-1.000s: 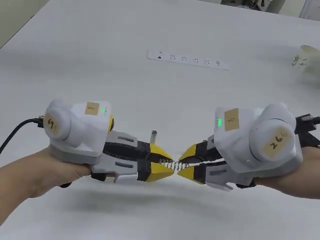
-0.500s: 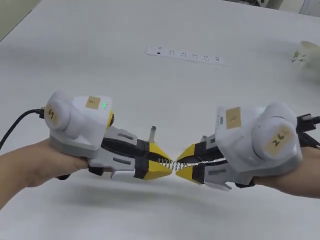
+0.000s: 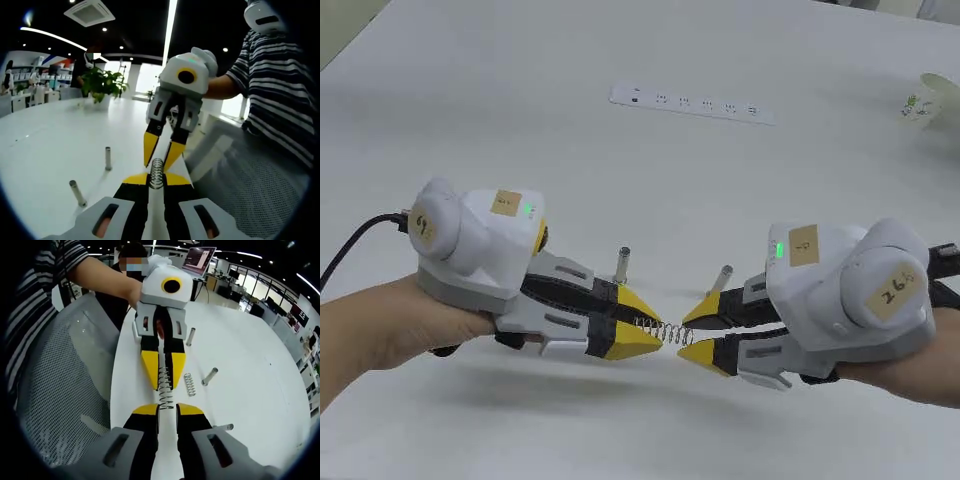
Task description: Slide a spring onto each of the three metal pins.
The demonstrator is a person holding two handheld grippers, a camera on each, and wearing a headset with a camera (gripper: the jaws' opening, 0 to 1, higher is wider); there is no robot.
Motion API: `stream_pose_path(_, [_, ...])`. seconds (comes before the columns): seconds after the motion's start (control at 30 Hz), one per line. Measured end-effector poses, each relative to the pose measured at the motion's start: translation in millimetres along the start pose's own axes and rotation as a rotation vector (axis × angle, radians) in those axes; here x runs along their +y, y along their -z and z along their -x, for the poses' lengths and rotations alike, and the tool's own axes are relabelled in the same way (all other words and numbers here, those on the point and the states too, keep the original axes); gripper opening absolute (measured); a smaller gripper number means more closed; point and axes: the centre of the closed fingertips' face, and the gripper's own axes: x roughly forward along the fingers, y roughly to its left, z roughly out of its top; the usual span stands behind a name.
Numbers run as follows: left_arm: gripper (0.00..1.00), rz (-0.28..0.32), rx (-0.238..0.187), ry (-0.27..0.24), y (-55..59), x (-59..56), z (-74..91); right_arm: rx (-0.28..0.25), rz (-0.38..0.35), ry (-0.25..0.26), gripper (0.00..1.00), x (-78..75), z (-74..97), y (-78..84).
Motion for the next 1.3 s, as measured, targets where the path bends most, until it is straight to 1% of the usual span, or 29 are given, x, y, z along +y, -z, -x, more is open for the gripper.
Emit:
stream_pose_path(0.1, [0.03,0.000,0.000,-0.002,-0.3,0.7,0.1,0.001,0.017,0.000,0.08,0.7,-0.3,-0.2])
stream_pose_path(0.2, [0.03,0.002,0.002,0.001,0.3,0.2,0.9,0.000,0.056,0.005,0.07,2.1,1.8,-2.0])
stream_pose_path(0.3, [0.03,-0.003,0.011,0.000,2.7,0.0,0.9,-0.001,0.090,0.010,0.07,1.4,6.4,-5.9])
stream_pose_path(0.4, [0.03,-0.017,0.019,-0.010,4.9,0.9,0.4,-0.006,0.105,0.013,0.07,0.9,9.4,-10.1])
stream_pose_path(0.47, [0.03,-0.019,0.028,-0.007,6.4,0.0,-0.4,-0.011,0.120,0.012,0.07,0.9,12.1,-14.3])
stream_pose_path(0.53, [0.03,-0.030,0.043,-0.007,9.2,-0.1,-0.8,-0.039,0.116,0.005,0.07,1.8,14.8,-21.9])
stream_pose_path(0.63, [0.03,-0.032,0.045,-0.005,9.2,-0.8,-0.9,-0.067,0.104,0.004,0.07,1.6,17.4,-30.9])
stream_pose_path(0.7, [0.03,-0.033,0.046,-0.007,9.1,-0.2,-0.9,-0.080,0.100,0.001,0.07,1.6,17.5,-33.8])
stream_pose_path(0.8, [0.03,-0.034,0.046,-0.008,8.7,0.3,-1.2,-0.118,0.066,-0.007,0.07,1.2,18.5,-40.9])
stream_pose_path(0.93, [0.03,-0.041,0.049,-0.011,7.9,1.2,-2.4,-0.147,0.045,-0.009,0.07,0.5,18.2,-47.3])
stream_pose_path(1.03, [0.03,-0.043,0.047,-0.010,6.6,1.1,-3.7,-0.179,0.029,-0.009,0.07,-0.1,18.2,-55.6])
stream_pose_path(1.13, [0.03,-0.046,0.045,-0.012,5.0,2.1,-5.3,-0.188,0.038,-0.005,0.07,-0.8,16.2,-60.5])
stream_pose_path(1.2, [0.03,-0.047,0.043,-0.011,4.7,2.2,-5.8,-0.190,0.066,-0.003,0.07,0.4,14.0,-65.0])
stream_pose_path(1.3, [0.03,-0.046,0.041,-0.011,3.3,2.2,-6.0,-0.193,0.084,0.001,0.07,0.8,12.5,-68.8])
